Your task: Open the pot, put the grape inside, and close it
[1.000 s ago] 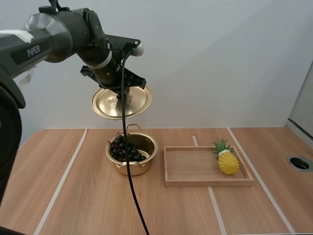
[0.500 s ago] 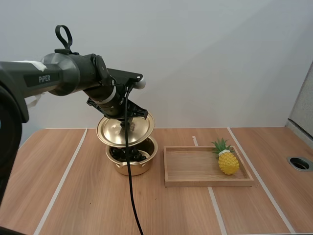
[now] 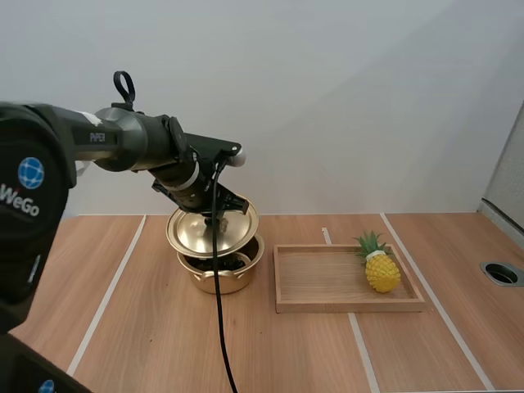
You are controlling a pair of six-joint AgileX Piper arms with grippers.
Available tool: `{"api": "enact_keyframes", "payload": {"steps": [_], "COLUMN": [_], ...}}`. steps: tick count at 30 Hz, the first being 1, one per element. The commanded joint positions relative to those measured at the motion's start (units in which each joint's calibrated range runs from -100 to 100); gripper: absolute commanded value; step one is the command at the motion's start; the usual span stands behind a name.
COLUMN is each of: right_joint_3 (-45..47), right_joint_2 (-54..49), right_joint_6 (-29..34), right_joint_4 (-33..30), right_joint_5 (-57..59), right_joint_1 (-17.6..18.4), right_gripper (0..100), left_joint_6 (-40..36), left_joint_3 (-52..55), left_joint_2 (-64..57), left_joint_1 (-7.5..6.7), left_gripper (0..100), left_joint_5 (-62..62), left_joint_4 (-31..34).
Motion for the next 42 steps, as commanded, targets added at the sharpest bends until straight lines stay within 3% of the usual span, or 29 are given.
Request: {"api": "enact_keyframes", "payload": {"steps": [1,18,26,42], "right_joint_3": [-0.19,-0.19,-0.19,-0.19], "right_joint_2": [-0.52,-0.52,-0.52,-0.52], "right_joint_6": [0.52,0.52,0.52,0.52], "right_joint_4": [-0.82,-0.82,-0.82,-0.82], "right_joint_5": [0.30,0.30,0.30,0.30], "right_joint_1": [-0.23,-0.23,-0.23,-0.23], "right_gripper": [0,0,0,0], "left_joint_6": [0.57,3.57,9.16,9.16], "left_joint_3": [-0.03,-0.03,-0.03,1.20], "left_joint_2": [1.82,7.98,8.11,9.92], "left_joint_1": [0.02,-0.05,-0.05,-0.05], "left_gripper": [0,0,0,0], "left_joint_5": [-1.72,-3.65,-0.28,-0.46], "left_joint_4": [-1.14,-2.05,-7.50,-6.10]}}
